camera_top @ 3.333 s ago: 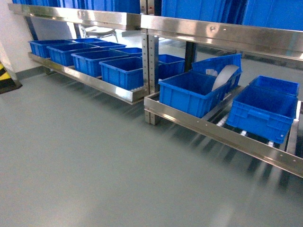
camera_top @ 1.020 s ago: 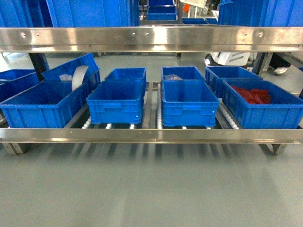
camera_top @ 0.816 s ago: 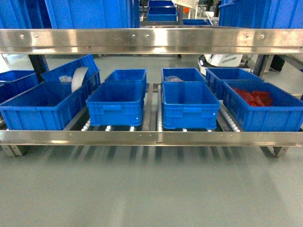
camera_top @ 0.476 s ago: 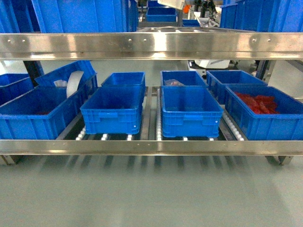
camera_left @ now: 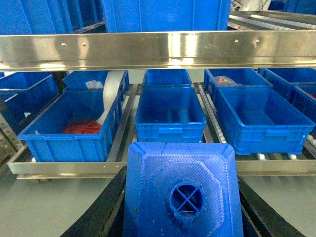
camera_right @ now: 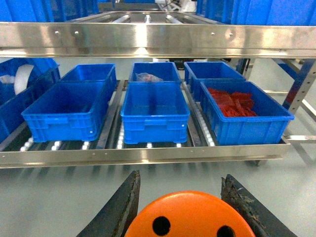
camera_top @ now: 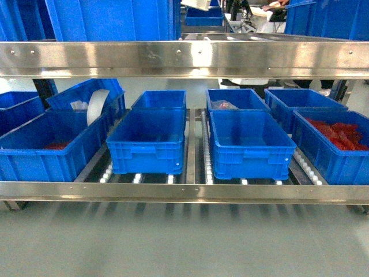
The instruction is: Sort blue parts and orange caps into right shelf containers
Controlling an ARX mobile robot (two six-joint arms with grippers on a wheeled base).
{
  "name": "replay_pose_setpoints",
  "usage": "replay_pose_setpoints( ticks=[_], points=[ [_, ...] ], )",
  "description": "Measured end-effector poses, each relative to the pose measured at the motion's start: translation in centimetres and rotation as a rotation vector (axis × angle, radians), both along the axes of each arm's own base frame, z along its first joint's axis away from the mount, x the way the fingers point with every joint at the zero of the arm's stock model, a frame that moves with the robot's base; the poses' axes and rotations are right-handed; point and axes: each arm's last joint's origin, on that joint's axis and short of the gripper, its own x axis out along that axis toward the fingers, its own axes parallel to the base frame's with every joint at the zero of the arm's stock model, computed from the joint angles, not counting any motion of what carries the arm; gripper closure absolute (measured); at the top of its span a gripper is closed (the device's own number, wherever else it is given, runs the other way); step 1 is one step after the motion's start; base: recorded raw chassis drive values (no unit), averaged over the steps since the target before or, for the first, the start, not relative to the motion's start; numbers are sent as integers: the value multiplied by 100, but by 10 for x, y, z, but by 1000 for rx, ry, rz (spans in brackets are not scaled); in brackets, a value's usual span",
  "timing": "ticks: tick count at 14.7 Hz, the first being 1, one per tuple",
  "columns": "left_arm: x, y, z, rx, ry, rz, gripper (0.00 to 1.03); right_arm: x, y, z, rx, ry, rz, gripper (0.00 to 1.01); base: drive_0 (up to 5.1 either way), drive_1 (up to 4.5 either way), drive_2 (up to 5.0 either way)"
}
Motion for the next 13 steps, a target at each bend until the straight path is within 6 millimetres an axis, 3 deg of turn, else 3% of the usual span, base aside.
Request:
replay_pose_setpoints(
  ticks=[13],
  points=[
    [0,-1,0,0,5,-11,59,-1,0,0,-1,-3,-4,59,-3,-3,-3]
  ],
)
